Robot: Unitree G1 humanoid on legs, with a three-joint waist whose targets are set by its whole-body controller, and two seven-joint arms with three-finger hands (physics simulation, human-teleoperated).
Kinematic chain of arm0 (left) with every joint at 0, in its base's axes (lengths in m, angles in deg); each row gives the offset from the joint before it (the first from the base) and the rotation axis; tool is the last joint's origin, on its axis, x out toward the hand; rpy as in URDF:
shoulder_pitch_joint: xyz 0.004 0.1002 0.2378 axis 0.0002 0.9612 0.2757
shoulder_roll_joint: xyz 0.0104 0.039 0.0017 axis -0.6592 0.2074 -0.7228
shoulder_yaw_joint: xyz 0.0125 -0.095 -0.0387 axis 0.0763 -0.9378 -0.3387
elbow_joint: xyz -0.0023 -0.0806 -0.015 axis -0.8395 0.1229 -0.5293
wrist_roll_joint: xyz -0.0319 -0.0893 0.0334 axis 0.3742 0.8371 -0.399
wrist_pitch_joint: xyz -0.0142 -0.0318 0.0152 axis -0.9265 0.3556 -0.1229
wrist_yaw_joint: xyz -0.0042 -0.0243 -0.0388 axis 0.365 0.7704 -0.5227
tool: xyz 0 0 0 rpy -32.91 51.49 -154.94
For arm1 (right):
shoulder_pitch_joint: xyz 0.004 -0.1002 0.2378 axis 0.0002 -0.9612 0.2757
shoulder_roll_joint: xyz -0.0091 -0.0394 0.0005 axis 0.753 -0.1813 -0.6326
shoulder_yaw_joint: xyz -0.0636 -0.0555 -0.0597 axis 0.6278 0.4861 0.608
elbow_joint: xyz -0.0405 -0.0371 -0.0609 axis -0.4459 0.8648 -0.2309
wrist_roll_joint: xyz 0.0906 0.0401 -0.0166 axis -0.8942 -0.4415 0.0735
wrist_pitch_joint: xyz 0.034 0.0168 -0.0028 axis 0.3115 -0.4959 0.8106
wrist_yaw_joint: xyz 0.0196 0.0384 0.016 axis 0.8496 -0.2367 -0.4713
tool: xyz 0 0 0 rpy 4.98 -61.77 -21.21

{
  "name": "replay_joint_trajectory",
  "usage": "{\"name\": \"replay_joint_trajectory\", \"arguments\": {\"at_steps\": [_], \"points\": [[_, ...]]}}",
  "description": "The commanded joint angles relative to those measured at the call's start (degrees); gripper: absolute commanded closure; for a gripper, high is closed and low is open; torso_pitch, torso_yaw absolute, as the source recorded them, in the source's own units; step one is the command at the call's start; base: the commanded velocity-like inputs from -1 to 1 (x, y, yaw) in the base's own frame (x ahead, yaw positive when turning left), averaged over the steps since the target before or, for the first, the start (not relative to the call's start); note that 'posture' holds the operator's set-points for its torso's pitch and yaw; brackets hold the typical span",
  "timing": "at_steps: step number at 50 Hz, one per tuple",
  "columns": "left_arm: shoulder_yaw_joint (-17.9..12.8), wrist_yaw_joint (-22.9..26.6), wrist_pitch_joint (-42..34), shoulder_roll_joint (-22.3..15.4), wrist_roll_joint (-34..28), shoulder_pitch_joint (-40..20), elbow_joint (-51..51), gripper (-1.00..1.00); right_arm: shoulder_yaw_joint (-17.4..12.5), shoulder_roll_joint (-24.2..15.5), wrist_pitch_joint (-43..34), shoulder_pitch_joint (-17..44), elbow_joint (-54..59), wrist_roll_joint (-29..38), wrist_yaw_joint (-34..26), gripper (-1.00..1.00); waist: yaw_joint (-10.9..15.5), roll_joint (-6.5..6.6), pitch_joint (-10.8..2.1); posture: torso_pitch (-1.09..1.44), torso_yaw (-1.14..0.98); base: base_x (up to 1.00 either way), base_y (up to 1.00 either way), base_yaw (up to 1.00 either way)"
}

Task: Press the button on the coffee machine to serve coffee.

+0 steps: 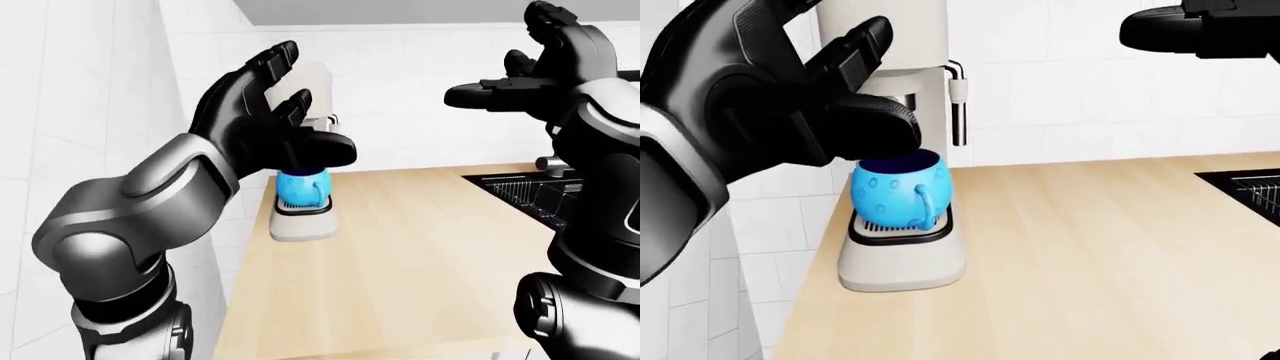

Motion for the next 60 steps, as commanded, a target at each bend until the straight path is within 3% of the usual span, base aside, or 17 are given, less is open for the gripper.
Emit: {"name": "replay_joint_trajectory", "arguments": {"at_steps": [1, 40, 60], "points": [[-0.9, 0.92, 1.06, -0.07, -1.72, -1.46, -0.01, -1.0, -0.24, -0.52, 1.63, 1.81, -0.76, -0.03, 0.16, -1.0, -0.01, -0.26, 0.11, -0.69, 0.0, 0.0, 0.0, 0.0], [-0.33, 17.05, 0.0, 6.47, -24.5, -1.68, -7.57, -1.0, -0.29, -0.59, 2.36, 1.23, -0.69, -1.42, 1.17, -1.0, -0.02, -0.92, -0.26, -0.69, 0.0, 0.0, 0.0, 0.0], [-0.47, 21.94, 0.13, 8.74, -31.67, -1.91, -10.27, -1.0, -0.41, -0.28, 2.98, 0.43, -0.78, -1.51, 1.26, -1.0, -0.09, -1.17, -0.29, -0.69, 0.0, 0.0, 0.0, 0.0]]}}
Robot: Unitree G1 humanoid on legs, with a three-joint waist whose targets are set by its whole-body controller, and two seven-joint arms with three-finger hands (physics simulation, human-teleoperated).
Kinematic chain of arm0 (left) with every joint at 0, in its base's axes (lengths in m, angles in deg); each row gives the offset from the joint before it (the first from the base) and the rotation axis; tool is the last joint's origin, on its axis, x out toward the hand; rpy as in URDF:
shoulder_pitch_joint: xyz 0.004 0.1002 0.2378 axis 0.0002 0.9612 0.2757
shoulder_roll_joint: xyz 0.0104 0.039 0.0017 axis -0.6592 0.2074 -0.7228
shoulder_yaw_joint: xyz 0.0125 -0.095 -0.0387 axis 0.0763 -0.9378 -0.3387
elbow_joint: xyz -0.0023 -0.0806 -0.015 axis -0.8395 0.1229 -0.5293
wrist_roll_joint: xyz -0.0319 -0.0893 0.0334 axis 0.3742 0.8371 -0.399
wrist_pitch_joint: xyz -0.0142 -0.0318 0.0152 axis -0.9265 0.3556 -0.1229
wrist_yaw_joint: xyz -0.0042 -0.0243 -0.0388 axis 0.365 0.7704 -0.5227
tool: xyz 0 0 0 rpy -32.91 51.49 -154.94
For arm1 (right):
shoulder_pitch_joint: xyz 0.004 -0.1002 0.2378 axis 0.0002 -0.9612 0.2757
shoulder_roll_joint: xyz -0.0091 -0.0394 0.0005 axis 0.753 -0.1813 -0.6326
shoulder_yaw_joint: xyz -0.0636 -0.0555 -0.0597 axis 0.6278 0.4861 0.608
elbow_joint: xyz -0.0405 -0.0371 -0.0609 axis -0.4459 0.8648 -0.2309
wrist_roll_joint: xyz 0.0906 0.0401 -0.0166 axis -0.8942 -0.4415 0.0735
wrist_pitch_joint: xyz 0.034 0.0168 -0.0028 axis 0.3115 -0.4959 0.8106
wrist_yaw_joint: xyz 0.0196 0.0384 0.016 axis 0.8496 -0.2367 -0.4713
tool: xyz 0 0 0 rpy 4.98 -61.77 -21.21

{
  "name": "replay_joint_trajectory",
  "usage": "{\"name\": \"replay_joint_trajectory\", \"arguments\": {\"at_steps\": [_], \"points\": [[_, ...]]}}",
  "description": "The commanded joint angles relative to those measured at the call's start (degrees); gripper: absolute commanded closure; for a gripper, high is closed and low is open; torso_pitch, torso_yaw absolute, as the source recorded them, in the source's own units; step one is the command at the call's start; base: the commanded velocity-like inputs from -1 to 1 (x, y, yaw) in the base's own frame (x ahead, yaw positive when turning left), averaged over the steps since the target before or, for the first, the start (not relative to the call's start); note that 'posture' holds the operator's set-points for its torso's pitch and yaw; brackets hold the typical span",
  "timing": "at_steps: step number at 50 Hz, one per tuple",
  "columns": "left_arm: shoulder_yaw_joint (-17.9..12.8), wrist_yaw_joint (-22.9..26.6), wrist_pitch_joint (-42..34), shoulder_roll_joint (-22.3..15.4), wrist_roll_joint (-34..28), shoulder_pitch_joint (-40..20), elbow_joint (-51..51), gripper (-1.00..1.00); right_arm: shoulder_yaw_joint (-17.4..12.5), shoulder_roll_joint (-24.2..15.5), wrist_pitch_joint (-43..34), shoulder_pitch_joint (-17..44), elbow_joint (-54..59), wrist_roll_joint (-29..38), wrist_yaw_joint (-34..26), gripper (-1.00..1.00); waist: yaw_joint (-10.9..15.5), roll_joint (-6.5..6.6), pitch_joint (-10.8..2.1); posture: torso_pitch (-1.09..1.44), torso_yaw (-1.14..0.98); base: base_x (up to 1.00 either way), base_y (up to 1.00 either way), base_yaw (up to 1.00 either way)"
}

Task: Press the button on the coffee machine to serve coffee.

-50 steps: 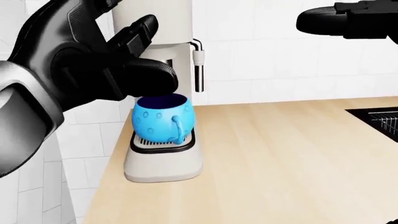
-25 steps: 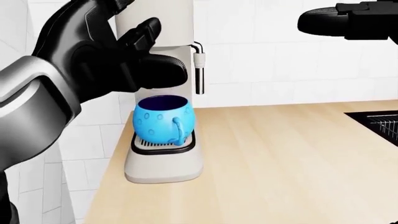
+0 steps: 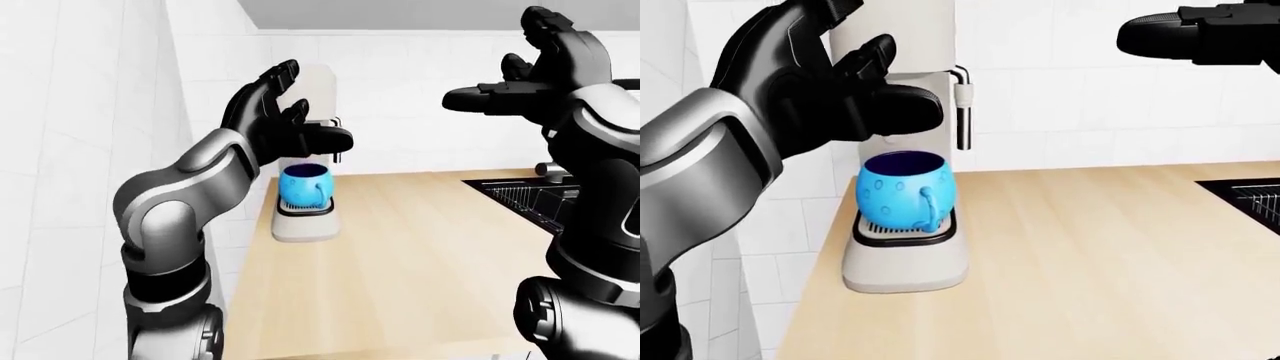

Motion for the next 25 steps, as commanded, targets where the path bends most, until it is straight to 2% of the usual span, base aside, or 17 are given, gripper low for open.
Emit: {"name": "replay_joint_trajectory", "arguments": {"at_steps": [1, 25], "points": [[-0.68, 0.58, 1.73, -0.15, -0.95, -1.96, 0.35, -1.0, -0.34, -0.48, 1.54, 1.73, -0.89, 0.04, 0.16, -1.0, 0.0, -0.22, 0.1, -0.69, 0.0, 0.0, 0.0, 0.0], [0.07, 5.59, 4.53, 1.41, -8.09, -3.39, -4.96, -1.0, -0.55, -0.11, 2.62, 0.4, -1.04, -1.04, 0.93, -1.0, 0.0, -0.49, -0.01, -0.69, 0.0, 0.0, 0.0, 0.0]]}}
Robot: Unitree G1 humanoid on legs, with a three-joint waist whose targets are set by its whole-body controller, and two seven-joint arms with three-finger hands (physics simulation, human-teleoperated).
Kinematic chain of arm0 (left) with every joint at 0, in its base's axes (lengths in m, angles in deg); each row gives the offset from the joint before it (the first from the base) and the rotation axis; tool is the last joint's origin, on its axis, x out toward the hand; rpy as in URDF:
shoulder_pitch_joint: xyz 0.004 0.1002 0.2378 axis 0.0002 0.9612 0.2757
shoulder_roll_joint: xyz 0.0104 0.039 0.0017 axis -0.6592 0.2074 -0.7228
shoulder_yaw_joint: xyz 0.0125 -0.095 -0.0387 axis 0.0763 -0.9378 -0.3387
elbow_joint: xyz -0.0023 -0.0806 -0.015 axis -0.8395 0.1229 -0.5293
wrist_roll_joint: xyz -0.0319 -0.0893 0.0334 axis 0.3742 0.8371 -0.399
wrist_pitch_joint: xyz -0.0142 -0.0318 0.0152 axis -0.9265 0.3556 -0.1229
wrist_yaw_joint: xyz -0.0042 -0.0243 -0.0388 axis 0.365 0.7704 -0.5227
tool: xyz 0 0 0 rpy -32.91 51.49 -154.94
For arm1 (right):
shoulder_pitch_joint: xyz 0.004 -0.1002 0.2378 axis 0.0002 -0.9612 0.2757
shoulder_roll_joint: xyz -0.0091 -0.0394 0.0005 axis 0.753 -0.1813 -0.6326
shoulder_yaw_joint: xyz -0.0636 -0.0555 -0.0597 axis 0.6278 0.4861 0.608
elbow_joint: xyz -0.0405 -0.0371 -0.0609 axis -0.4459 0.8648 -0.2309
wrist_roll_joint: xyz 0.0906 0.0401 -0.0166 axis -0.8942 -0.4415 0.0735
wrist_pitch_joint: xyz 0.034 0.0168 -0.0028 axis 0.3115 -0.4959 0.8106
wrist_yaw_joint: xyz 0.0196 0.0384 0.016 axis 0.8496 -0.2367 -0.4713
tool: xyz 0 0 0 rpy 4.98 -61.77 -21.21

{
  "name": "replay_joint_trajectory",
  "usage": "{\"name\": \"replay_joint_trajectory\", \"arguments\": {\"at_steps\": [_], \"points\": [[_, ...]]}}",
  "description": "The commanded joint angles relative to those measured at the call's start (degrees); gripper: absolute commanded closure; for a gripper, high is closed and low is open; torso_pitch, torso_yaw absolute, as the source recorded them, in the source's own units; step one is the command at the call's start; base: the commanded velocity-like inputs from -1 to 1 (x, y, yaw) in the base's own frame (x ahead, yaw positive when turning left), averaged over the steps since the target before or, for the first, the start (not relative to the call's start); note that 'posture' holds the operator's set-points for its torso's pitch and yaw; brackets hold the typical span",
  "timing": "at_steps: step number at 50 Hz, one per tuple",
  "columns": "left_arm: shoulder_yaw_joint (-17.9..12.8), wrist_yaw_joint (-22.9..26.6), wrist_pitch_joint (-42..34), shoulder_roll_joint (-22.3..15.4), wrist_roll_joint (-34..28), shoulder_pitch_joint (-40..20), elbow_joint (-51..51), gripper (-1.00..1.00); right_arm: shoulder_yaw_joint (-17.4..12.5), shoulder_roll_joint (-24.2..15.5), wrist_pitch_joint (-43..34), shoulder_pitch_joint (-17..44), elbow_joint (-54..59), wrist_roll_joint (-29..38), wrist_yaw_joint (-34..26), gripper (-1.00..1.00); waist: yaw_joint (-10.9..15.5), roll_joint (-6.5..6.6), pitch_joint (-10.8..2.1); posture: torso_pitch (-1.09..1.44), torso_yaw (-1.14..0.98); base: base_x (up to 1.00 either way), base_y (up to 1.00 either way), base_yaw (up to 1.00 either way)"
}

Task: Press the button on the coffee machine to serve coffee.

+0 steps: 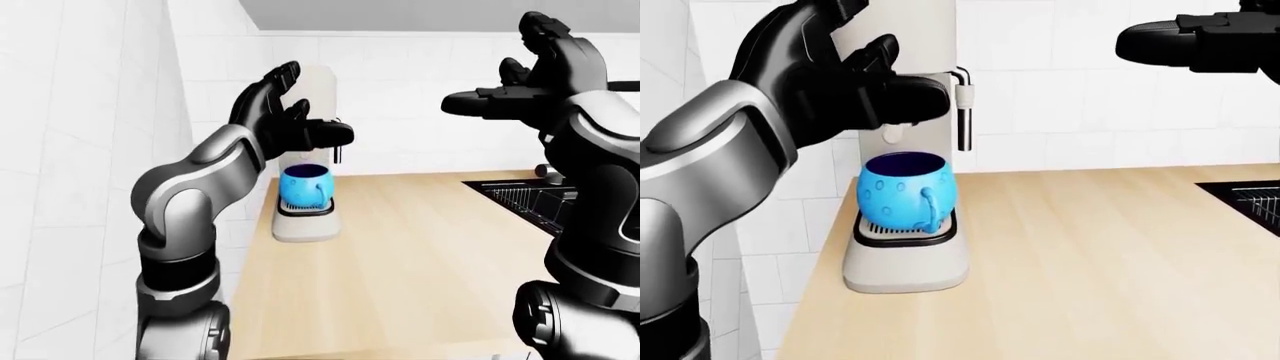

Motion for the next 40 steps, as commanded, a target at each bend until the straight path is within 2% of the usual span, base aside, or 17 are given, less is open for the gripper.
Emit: {"name": "replay_joint_trajectory", "arguments": {"at_steps": [1, 23, 40], "points": [[-0.59, 0.99, 2.14, -0.34, -1.37, -2.02, 0.34, -1.0, -0.21, -0.55, 1.59, 1.94, -0.61, 0.0, 0.12, -1.0, 0.0, -0.24, 0.1, -0.69, 0.0, 0.0, 0.0, 0.0], [-0.24, 6.06, 5.58, 0.84, -7.75, -3.29, -5.53, -1.0, -0.16, -0.91, 1.26, 2.62, -0.47, -0.43, 0.44, -1.0, -0.12, -0.43, 0.07, -0.69, 0.0, 0.0, 0.0, 0.0], [0.16, 9.01, 9.12, 2.1, -11.66, -3.66, -10.36, -1.0, -0.12, 0.07, 2.97, 0.7, -0.49, -0.63, 0.72, -1.0, -0.17, -0.56, 0.03, -0.69, 0.0, 0.0, 0.0, 0.0]]}}
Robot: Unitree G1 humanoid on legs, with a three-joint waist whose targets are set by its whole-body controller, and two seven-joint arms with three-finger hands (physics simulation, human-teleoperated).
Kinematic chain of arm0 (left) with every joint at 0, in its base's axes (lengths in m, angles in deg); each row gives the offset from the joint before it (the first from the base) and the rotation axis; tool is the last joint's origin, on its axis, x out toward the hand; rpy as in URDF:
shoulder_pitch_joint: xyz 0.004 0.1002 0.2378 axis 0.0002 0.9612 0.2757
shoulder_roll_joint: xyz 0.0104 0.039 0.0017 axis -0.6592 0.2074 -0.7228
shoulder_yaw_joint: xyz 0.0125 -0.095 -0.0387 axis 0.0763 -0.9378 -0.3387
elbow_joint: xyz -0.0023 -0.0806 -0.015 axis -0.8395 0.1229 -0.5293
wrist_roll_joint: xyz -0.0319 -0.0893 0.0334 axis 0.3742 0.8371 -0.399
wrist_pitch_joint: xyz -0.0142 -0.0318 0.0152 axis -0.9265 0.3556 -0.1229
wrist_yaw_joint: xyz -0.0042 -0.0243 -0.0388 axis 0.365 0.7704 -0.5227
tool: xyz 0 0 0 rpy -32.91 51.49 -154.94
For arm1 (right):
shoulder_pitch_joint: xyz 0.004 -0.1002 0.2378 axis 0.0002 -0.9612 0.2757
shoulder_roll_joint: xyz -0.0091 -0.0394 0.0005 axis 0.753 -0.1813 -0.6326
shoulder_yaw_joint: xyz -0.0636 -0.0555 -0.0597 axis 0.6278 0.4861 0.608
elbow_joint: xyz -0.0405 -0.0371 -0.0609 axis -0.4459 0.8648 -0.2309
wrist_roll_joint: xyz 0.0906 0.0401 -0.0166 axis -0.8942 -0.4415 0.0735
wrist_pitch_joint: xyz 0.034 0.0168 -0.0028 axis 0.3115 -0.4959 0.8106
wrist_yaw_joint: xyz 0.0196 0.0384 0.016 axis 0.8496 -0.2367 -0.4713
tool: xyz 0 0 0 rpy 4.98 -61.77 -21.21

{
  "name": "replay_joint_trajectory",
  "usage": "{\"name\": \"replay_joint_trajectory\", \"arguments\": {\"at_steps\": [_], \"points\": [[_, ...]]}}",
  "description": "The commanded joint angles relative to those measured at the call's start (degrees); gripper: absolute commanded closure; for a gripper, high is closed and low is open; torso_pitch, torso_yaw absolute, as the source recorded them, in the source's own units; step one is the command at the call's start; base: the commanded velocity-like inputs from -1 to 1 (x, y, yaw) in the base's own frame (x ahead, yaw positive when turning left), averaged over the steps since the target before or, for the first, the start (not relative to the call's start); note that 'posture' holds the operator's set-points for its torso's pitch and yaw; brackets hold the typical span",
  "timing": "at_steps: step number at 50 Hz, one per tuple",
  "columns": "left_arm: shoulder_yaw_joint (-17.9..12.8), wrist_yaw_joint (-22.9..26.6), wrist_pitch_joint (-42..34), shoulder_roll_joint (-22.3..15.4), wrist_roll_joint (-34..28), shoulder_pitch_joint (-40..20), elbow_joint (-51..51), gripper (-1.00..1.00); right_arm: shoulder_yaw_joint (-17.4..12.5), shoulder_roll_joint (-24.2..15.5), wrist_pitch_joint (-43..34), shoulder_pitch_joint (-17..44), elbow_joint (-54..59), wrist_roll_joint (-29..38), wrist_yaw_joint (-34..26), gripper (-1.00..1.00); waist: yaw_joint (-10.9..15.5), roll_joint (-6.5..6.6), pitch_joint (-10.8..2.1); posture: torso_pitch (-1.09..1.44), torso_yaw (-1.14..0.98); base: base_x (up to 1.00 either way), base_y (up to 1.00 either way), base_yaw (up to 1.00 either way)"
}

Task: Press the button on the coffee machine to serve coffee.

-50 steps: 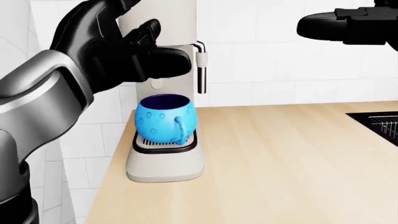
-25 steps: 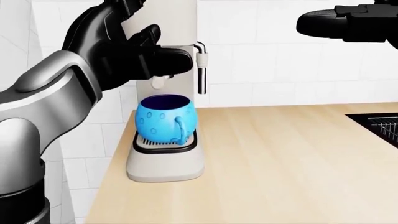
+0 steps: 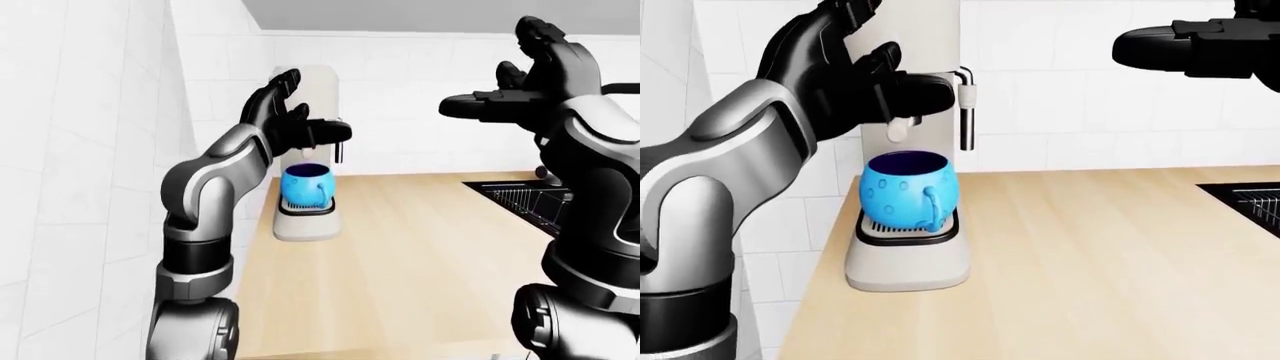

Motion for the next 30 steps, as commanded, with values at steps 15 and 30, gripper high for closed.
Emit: {"name": "replay_joint_trajectory", "arguments": {"at_steps": [15, 30], "points": [[-1.12, 1.37, 4.37, -0.19, -1.61, -4.27, -3.24, -1.0, -0.14, -0.02, 2.11, 1.17, -1.01, -0.29, 0.41, -1.0, -0.06, -0.32, 0.02, -0.69, 0.0, 0.0, 0.0, 0.0], [-0.58, 3.06, 8.18, -0.24, -3.61, -6.1, -9.27, -1.0, 0.15, -0.03, 2.37, 1.82, -0.31, -0.49, 0.58, -1.0, -0.12, -0.34, -0.03, -0.69, 0.0, 0.0, 0.0, 0.0]]}}
